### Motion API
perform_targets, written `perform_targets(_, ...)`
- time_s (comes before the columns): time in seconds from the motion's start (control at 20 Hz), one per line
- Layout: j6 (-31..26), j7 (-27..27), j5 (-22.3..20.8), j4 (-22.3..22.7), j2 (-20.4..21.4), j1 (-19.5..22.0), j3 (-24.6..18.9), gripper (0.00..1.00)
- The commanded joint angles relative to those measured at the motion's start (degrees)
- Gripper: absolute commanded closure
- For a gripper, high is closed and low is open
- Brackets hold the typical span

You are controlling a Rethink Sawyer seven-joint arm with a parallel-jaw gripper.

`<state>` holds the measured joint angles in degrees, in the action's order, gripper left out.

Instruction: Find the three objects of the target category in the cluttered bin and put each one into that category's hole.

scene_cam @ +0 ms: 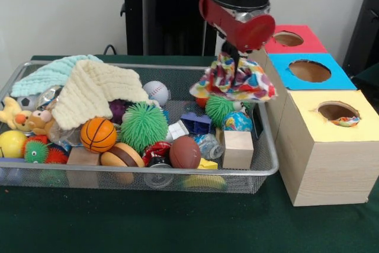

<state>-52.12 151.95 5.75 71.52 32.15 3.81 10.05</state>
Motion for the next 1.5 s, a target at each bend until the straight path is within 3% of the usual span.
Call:
perform_targets(0.05, 6.6, 7.5, 6.4, -0.3, -2.3, -0.7, -8.5, 1.0)
perform_targets(0.35, 5.9, 13.6, 10.7, -1.6, -4.3, -3.6, -6.7, 1.0)
perform_targets(0.65, -0.1, 22.5, 15.9, -4.3, -7.0, -7.9, -3.1, 1.0)
perform_targets(0.85, -4.8, 25.5, 17.5, -6.2, -8.2, -10.2, -0.7, 1.0)
perform_targets(1.05, -8.6, 25.4, 19.0, -4.3, -8.8, -11.0, -0.9, 1.0)
perform_targets(1.3, -12.9, 25.5, 16.6, -4.4, -11.9, -12.1, 0.9, 1.0)
perform_targets(1.5, -12.7, 24.8, 15.7, -4.4, -13.6, -12.4, 1.6, 1.0)
